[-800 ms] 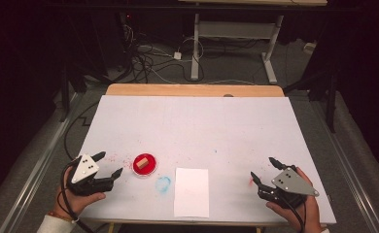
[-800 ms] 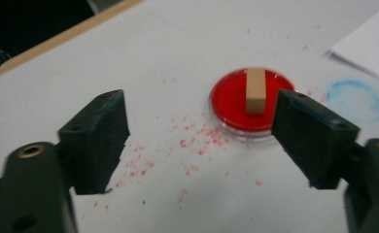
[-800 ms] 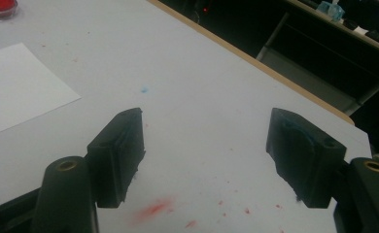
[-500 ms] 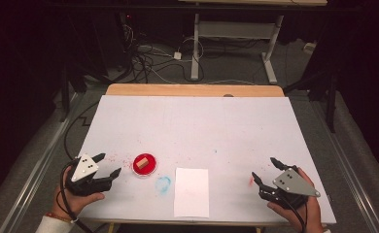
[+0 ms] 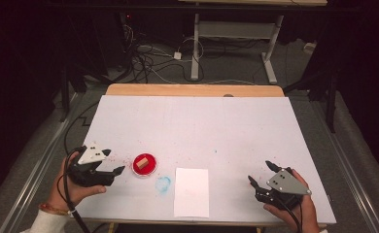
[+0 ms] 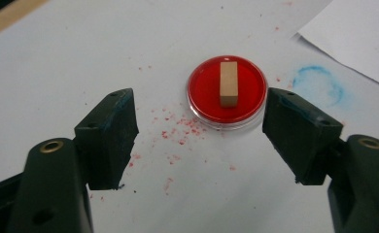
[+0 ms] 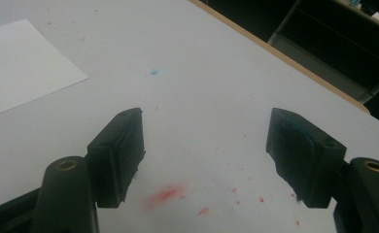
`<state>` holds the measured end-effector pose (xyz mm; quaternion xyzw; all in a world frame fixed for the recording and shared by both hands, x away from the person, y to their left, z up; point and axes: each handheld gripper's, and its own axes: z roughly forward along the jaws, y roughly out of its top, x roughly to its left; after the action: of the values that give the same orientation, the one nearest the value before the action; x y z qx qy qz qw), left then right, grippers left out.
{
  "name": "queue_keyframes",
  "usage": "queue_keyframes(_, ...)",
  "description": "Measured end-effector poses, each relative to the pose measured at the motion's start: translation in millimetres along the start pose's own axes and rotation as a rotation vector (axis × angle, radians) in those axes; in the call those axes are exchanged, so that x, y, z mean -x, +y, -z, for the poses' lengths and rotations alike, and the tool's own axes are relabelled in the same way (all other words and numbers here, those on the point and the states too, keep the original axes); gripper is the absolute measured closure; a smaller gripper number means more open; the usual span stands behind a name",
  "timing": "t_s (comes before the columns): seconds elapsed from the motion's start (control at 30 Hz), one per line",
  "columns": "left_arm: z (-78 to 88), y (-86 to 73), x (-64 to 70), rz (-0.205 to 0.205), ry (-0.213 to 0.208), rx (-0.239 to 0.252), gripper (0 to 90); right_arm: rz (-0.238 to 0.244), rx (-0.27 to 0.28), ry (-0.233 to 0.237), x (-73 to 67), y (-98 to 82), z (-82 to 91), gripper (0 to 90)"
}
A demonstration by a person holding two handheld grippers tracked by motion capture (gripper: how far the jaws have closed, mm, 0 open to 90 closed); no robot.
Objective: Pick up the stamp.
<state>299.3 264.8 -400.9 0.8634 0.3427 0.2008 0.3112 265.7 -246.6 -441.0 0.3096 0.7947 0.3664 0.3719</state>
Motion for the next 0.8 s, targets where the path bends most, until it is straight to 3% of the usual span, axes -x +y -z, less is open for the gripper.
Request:
queue_keyframes(0.2, -24.2, 18.8, -5.5, 0.009, -0.049, -0.104, 28.0, -0.004, -0.016, 0.004, -0.1, -1.1, -1.0, 29.8)
queue_keyframes(0.27, -40.0, 27.6, -5.3, -0.004, -0.083, -0.15, 30.7, 0.005, -0.025, 0.013, -1.6, -1.8, -2.5, 29.8)
queue_keyframes(0.37, -50.2, 32.8, -4.5, -0.011, -0.106, -0.18, 33.0, 0.008, -0.031, 0.016, -2.2, -2.0, -3.0, 29.8)
queue_keyframes(0.5, -70.8, 41.0, -2.2, -0.018, -0.12, -0.239, 42.9, 0.01, -0.038, 0.018, -2.0, -3.2, -3.3, 29.7)
queue_keyframes(0.63, -84.1, 46.3, -0.2, -0.033, -0.153, -0.262, 51.2, 0.013, -0.042, 0.018, -1.5, -4.3, -2.6, 29.7)
queue_keyframes(0.8, -91.9, 48.5, 3.3, -0.055, -0.158, -0.283, 58.4, 0.014, -0.043, 0.016, -1.1, -4.7, -2.0, 29.7)
